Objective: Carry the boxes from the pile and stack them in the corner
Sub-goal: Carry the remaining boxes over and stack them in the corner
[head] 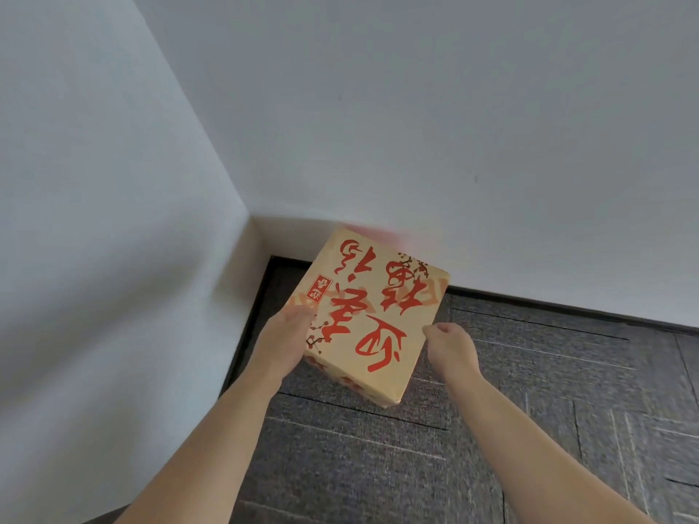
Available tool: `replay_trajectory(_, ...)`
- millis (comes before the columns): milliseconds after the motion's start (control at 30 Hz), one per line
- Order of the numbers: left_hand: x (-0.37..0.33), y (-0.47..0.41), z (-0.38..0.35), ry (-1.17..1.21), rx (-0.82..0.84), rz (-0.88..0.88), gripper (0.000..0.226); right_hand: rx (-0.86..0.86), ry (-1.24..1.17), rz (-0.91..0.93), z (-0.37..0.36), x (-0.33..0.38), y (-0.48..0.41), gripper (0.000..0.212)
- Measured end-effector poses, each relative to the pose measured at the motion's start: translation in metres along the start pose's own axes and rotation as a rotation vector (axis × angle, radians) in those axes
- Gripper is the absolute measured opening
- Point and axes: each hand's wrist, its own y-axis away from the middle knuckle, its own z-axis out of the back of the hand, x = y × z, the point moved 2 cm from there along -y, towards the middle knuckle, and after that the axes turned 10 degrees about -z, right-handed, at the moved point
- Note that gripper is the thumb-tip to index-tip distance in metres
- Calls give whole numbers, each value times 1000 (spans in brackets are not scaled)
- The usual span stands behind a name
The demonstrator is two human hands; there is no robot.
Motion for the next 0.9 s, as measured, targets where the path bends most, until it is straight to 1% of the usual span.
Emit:
replay_trajectory(67, 25, -28, -4, -22, -25, 5, 24, 0, 5, -27, -20, -13, -28, 27)
replay_trajectory(100, 36, -44, -5, -44, -40, 3, 25, 6, -5, -43, -28, -18, -38, 33)
replay_trajectory(133, 45, -57, -4, -75, -56, -1, 31, 16, -18, -56, -37, -23, -46, 36)
replay_trajectory(233, 72, -94, -2, -158, -79, 15, 69, 20, -66, -63, -59, -32, -65, 36)
replay_trajectory(267, 75, -99, -2, -159, -84, 34, 73, 17, -85, -53, -64, -34, -68, 37)
replay_trajectory(300, 77, -101, -2, -151, -84, 53, 69, 21, -97, -41, -68, -36, -72, 40)
replay_trajectory(367, 77, -100, 0, -152, -65, 72, 54, 39, -105, -6, -68, -36, -74, 50)
replay_trajectory(400, 72, -93, 3, -156, -57, 70, 50, 36, -101, 9, -64, -34, -70, 52)
replay_trajectory(467, 59, -78, 14, -140, -62, 65, 49, 24, -99, 12, -48, -21, -43, 47)
replay_trajectory(633, -39, -4, 64, -163, -129, 57, 34, 17, -98, -3, 17, 40, 63, 41)
replay_trajectory(667, -69, 15, 80, -161, -138, 68, 30, 26, -103, -10, 36, 58, 91, 39)
replay_trajectory(733, -130, 56, 112, -137, -153, 65, 29, 34, -96, 7, 73, 93, 153, 34)
replay_trajectory(833, -231, 123, 161, -63, -184, -7, 28, 57, -58, 81, 126, 151, 250, 32)
replay_trajectory(900, -290, 167, 193, -19, -242, -68, 25, 78, -30, 132, 160, 191, 317, 27)
